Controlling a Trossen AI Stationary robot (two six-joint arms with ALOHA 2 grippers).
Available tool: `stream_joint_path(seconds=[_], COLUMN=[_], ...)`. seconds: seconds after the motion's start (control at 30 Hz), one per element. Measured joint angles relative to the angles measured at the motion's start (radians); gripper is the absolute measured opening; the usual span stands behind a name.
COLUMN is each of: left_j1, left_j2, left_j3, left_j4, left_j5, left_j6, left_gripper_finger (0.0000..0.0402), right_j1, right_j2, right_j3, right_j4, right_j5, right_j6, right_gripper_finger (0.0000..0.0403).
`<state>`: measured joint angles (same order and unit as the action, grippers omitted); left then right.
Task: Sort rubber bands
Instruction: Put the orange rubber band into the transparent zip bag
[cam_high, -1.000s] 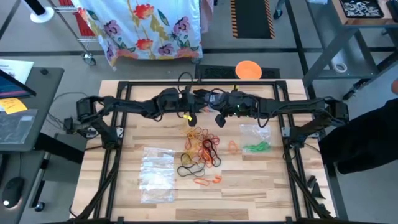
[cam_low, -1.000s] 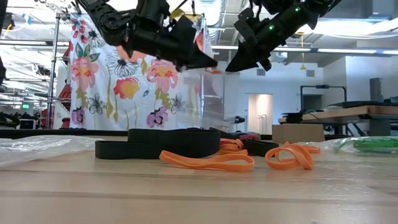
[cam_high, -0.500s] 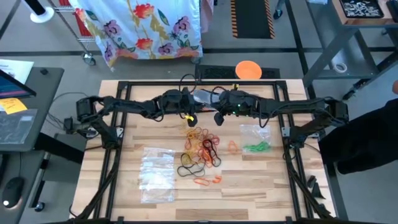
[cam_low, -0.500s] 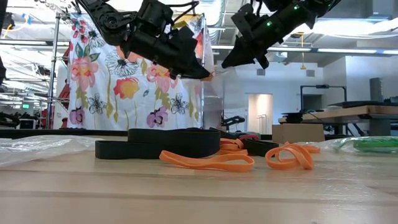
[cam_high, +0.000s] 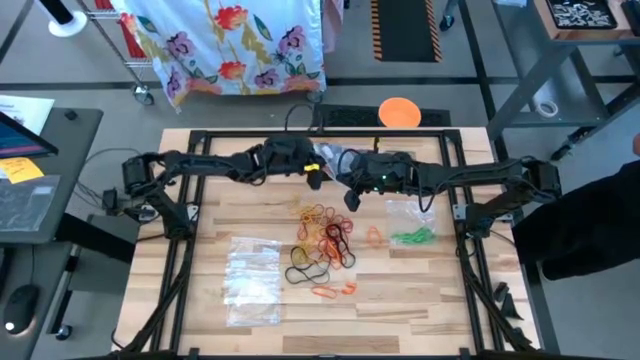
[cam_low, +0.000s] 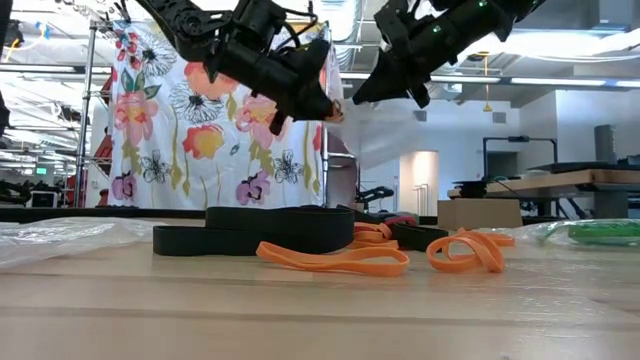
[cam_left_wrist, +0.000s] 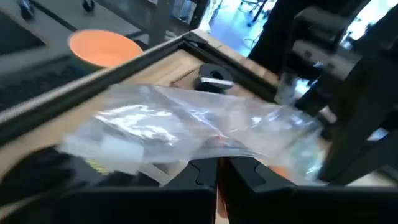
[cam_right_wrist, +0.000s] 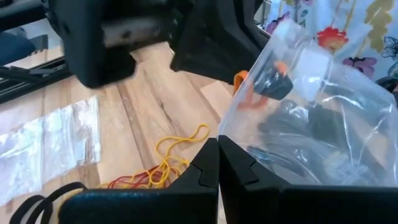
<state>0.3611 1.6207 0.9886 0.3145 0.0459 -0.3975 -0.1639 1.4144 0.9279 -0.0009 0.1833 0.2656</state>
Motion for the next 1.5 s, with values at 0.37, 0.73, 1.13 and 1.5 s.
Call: stream_joint_path(seconds=[0.37,0.73,1.13,1.5], left_j1=[0.026,0.046,0.023,0.021], left_j2=[0.0,0.0,0.0,-0.05], left_j3=[0.171,0.263,0.291,0.292], left_j4=[-0.356,-0.519,-0.528,-0.531], left_j5=[-0.073,-0.069,-0.083,-0.125], left_j6=[-0.049,-0.079,-0.033,0.08], left_gripper_finger=[0.0025,0.0027,0.0097,0.0132], right_j1=[-0.047,-0.046,-0.046,-0.063], right_j2=[0.0,0.0,0.0,0.0], right_j3=[0.0,0.0,0.0,0.0], right_j4=[0.138,0.137,0.119,0.11], right_j5=[0.008,0.008,0.008,0.005], right_j6=[0.015,0.018,0.022,0.023], right_gripper_finger=[0.0,0.0,0.0,0.0])
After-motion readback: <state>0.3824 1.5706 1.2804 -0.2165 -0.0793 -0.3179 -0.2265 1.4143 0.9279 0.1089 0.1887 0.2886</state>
